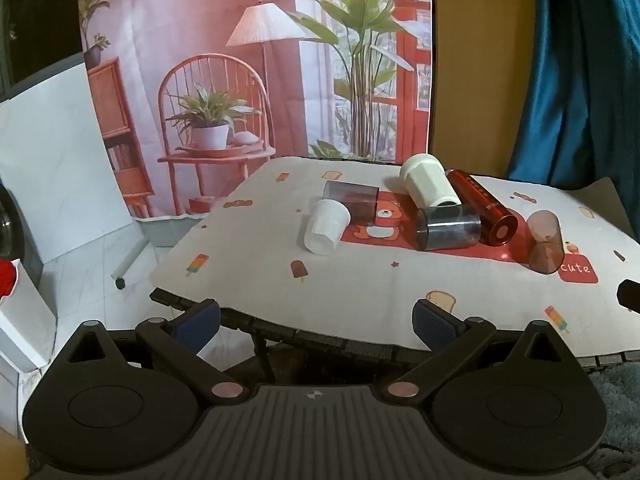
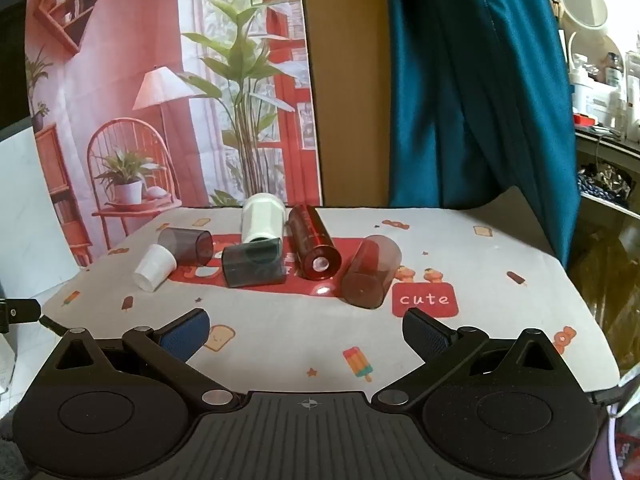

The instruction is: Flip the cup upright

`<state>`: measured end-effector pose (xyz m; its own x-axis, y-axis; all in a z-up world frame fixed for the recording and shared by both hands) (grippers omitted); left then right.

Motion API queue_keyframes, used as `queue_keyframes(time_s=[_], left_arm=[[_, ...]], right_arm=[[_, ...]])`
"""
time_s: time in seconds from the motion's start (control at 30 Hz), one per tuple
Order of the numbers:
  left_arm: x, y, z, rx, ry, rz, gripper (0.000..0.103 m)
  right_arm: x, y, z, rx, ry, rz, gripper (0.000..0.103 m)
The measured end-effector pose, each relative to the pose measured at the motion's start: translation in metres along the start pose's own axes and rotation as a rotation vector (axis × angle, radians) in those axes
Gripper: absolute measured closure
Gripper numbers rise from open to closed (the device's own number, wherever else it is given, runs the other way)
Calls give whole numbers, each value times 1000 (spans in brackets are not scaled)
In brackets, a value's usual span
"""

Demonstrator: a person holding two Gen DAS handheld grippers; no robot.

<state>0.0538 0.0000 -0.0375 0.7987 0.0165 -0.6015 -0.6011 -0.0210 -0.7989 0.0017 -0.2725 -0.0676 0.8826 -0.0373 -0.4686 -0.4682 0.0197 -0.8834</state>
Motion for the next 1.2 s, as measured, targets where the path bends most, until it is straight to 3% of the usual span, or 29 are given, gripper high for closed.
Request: queue_keyframes(time_s=[1.2], left_arm=[[4,3,-1,-7,-9,33,0]], right_arm=[[4,3,-1,19,0,11,0]])
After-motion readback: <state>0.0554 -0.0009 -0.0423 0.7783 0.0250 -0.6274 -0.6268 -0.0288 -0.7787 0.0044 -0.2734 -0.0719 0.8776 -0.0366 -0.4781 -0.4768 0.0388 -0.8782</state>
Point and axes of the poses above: each gripper's, at about its wrist camera, not at the fingertips, and x roughly the way its jaws point, z to its left, y to its underside, the point moved 6 cm from there along x, roughly the way its jaws point, and after that the axes turned 8 degrees about -x, right-handed, at the moved point
